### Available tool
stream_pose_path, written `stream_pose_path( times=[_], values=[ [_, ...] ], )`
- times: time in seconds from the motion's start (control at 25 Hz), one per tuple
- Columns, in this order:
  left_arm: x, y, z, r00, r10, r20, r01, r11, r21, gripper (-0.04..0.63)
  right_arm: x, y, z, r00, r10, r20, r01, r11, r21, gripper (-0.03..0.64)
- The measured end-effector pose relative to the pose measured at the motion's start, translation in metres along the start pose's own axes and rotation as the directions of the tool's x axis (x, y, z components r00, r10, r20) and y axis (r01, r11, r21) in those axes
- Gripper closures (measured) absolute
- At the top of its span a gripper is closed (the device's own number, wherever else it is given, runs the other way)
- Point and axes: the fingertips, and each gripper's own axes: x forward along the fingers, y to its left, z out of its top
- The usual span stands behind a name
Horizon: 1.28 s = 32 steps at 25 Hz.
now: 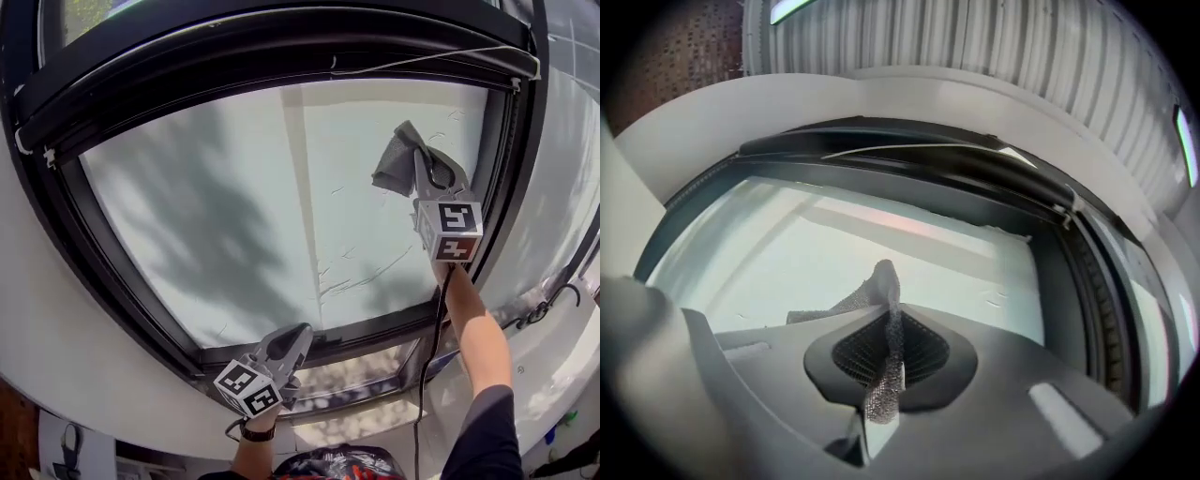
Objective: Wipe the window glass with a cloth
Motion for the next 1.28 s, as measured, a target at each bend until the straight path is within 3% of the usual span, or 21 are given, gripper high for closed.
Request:
stream_pose_path(
  times=[0.2,0.36,0.52,0.68,0.8,0.92,1.12,1.28],
  values=[
    [0.028,-0.02,-0.012,0.998,-0.048,-0.03,0.049,0.999,0.022,0.593,-0.017,-0.094,-0.041,0.984,-0.155,-0.09,0.164,0.982,0.097,0.598],
    [0.039,-0.028,-0.017,0.998,-0.028,-0.059,0.029,0.999,0.031,0.593,-0.027,-0.135,-0.056,0.966,-0.229,-0.119,0.246,0.957,0.156,0.598],
    [0.032,-0.016,-0.021,0.997,0.057,-0.052,-0.055,0.997,0.045,0.593,-0.026,-0.104,-0.054,0.982,-0.163,-0.091,0.177,0.968,0.177,0.598],
    [0.003,0.018,-0.012,0.973,0.23,-0.009,-0.229,0.972,0.05,0.593,-0.02,-0.006,-0.024,0.999,0.004,0.034,-0.01,0.983,0.183,0.598],
    [-0.032,0.039,0.002,0.939,0.343,0.03,-0.345,0.937,0.053,0.593,-0.016,0.087,0.016,0.975,0.168,0.143,-0.193,0.964,0.181,0.598],
    [-0.073,0.063,0.023,0.891,0.447,0.074,-0.452,0.89,0.062,0.593,-0.013,0.171,0.047,0.924,0.302,0.234,-0.35,0.915,0.201,0.598],
    [-0.166,0.078,0.059,0.791,0.593,0.151,-0.607,0.792,0.067,0.593,-0.001,0.317,0.09,0.817,0.483,0.317,-0.566,0.777,0.276,0.598],
    [-0.241,0.077,0.069,0.69,0.696,0.199,-0.717,0.695,0.058,0.593,-0.003,0.431,0.124,0.715,0.599,0.36,-0.694,0.668,0.267,0.598]
  ],
)
